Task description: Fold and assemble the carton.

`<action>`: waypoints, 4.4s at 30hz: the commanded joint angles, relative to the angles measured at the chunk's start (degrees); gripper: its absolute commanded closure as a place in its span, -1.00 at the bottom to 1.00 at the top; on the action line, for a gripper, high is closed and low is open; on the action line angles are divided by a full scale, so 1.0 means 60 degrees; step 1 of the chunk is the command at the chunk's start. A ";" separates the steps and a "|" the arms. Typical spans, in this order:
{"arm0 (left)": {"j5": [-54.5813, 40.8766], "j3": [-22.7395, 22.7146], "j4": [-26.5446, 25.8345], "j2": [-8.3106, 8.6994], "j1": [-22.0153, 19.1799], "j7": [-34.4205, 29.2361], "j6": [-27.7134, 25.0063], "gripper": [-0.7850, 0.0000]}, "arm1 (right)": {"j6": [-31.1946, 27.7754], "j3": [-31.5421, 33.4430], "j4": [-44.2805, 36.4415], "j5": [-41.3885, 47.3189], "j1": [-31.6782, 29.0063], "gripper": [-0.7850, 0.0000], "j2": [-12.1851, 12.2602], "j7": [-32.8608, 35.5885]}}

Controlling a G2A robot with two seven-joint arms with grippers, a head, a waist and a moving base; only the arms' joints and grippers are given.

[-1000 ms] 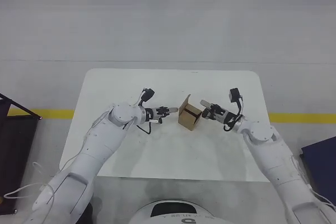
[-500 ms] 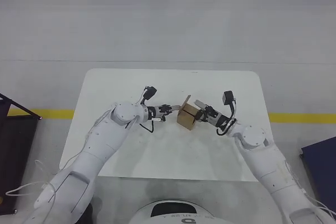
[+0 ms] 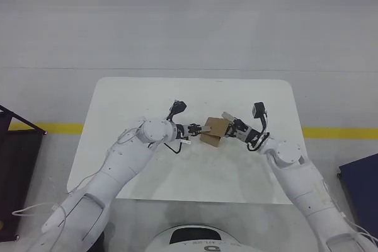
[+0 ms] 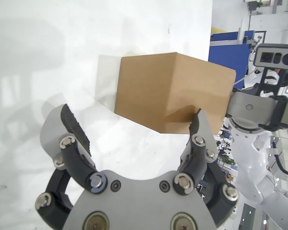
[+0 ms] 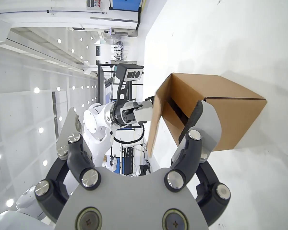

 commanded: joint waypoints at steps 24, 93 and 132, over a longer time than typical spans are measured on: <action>0.0457 0.0524 0.0716 -0.0285 -0.0448 0.0104 0.0489 -0.94 | 0.0783 0.1236 -0.2074 -0.1065 -0.1533 -1.00 0.0410 0.0230; 0.0176 0.0112 0.0774 -0.0317 -0.0208 -0.0435 -0.0102 -0.86 | 0.1279 -0.0381 -0.0945 -0.1250 -0.0104 -1.00 0.0067 0.0357; 0.0154 -0.0092 0.0717 -0.0292 -0.0213 -0.0400 -0.0389 -0.95 | 0.1164 -0.0456 -0.0715 -0.1424 0.0058 -1.00 0.0022 0.0339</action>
